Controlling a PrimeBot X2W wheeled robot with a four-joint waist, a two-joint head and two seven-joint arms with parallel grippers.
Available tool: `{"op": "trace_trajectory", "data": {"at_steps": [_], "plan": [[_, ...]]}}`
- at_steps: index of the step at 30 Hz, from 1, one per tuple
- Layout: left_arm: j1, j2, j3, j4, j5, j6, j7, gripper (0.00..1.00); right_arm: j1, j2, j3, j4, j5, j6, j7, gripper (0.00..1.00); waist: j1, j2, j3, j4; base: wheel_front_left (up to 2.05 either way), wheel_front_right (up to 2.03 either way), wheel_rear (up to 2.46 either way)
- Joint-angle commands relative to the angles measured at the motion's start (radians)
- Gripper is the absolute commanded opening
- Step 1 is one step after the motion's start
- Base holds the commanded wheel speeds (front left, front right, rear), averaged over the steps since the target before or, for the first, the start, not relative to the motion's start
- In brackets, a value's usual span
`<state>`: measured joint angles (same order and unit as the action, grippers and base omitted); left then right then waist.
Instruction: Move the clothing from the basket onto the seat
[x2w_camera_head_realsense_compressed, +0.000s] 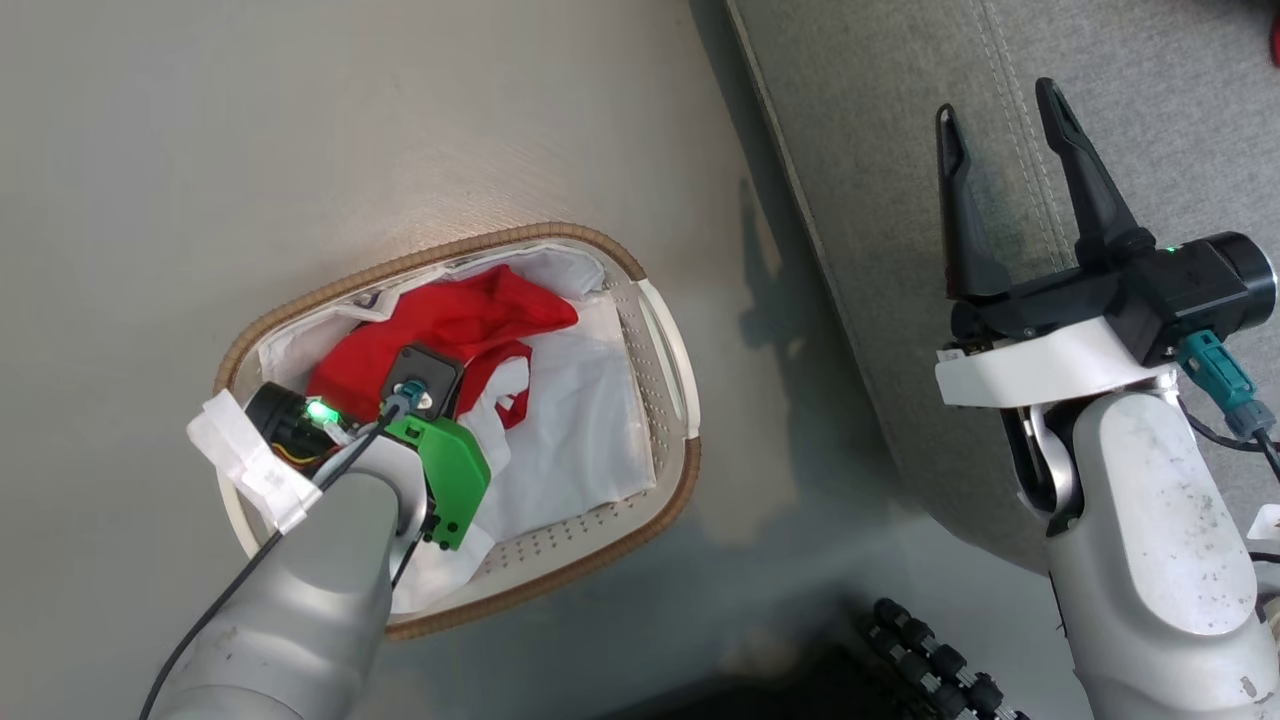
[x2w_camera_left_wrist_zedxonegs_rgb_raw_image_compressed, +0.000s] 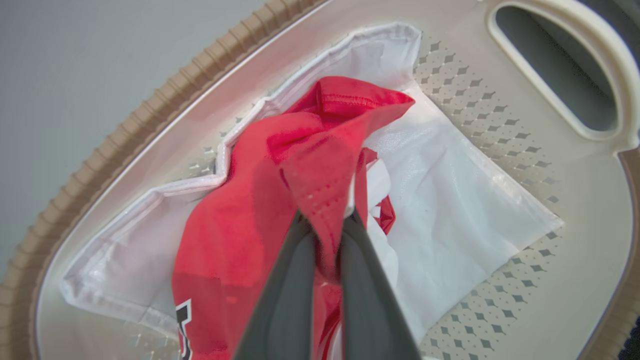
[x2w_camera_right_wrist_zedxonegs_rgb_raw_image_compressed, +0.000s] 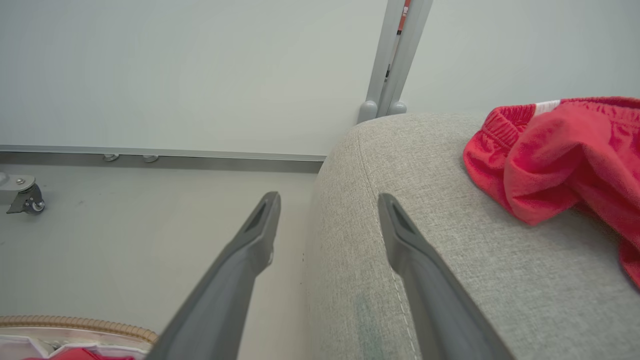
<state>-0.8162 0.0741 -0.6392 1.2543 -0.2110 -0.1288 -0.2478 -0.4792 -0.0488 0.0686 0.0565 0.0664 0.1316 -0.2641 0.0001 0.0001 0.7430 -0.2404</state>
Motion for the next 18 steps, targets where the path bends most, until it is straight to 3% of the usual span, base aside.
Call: {"op": "trace_trajectory", "data": {"at_steps": [1, 7, 18], "plan": [[0.026, -0.004, -0.007, -0.014, -0.010, -0.002, -0.010, 0.00, 0.019, -0.003, -0.004, 0.007, -0.013, -0.002, 0.000, 1.00, -0.0001, -0.0001, -0.054, 0.033, 0.00, 0.00, 0.00], [0.090, -0.001, -0.031, -0.133, -0.033, -0.002, -0.019, 0.00, 0.058, -0.003, -0.016, 0.030, -0.048, -0.002, -0.001, 1.00, -0.0001, -0.0001, -0.179, 0.084, 0.00, 0.00, 0.00], [0.270, 0.086, -0.059, -0.461, -0.030, -0.003, -0.018, 0.00, 0.159, -0.003, -0.026, 0.079, -0.066, -0.002, -0.001, 1.00, -0.0001, -0.0001, -0.445, 0.155, 0.00, 0.00, 0.00]]}}
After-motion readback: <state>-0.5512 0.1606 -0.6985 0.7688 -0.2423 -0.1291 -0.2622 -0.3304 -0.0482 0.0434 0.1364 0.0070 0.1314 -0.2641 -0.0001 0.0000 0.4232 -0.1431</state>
